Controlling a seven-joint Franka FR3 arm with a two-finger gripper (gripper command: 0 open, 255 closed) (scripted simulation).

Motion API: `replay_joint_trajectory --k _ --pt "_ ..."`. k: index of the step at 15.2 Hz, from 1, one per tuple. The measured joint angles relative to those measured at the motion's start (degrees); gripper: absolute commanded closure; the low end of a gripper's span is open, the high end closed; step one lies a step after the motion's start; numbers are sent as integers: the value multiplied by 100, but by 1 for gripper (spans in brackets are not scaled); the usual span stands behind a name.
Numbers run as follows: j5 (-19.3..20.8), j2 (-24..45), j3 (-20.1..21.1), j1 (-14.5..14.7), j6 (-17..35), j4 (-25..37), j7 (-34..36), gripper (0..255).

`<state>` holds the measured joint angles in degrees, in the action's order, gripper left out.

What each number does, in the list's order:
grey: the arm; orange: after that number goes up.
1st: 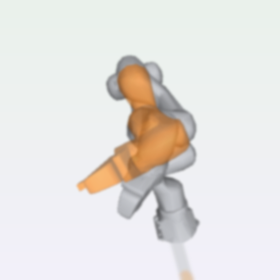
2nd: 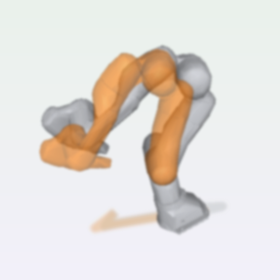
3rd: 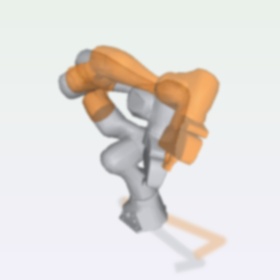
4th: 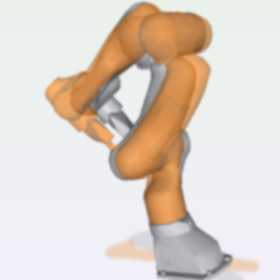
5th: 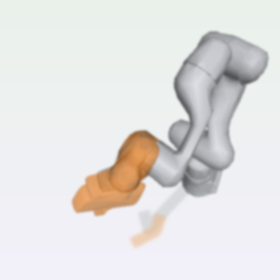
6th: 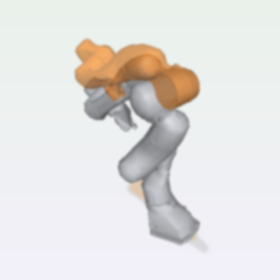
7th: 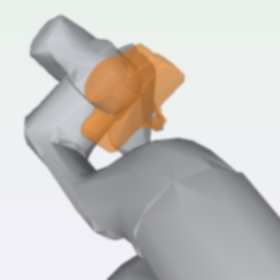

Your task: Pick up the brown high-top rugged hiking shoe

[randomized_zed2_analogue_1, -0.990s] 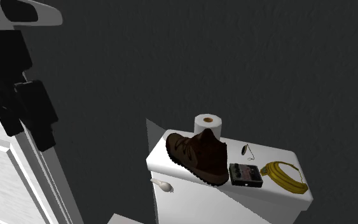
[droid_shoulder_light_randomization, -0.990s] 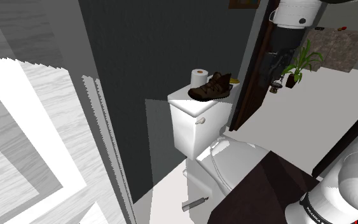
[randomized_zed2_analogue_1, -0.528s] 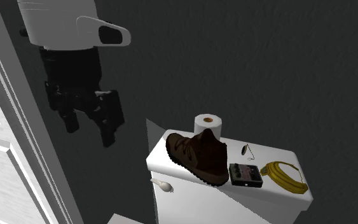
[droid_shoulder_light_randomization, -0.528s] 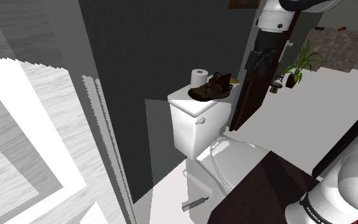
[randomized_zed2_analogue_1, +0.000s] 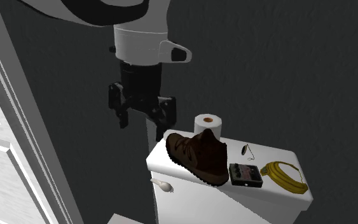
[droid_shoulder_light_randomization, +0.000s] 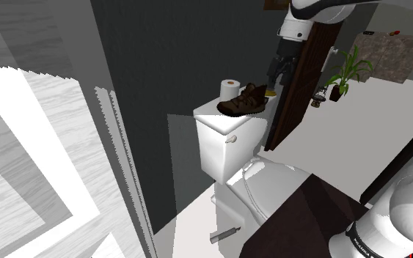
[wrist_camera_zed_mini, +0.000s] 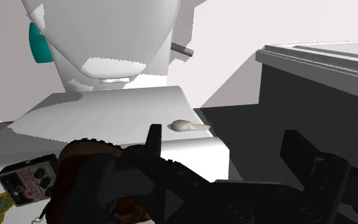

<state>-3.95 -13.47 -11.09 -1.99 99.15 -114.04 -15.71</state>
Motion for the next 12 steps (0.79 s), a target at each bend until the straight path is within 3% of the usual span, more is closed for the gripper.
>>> replay_joint_trajectory --k 6,12 --pt "-561 1342 -331 -111 -12 1165 -747 0" --pt "-1261 2984 -467 -476 -386 2895 -1427 0"
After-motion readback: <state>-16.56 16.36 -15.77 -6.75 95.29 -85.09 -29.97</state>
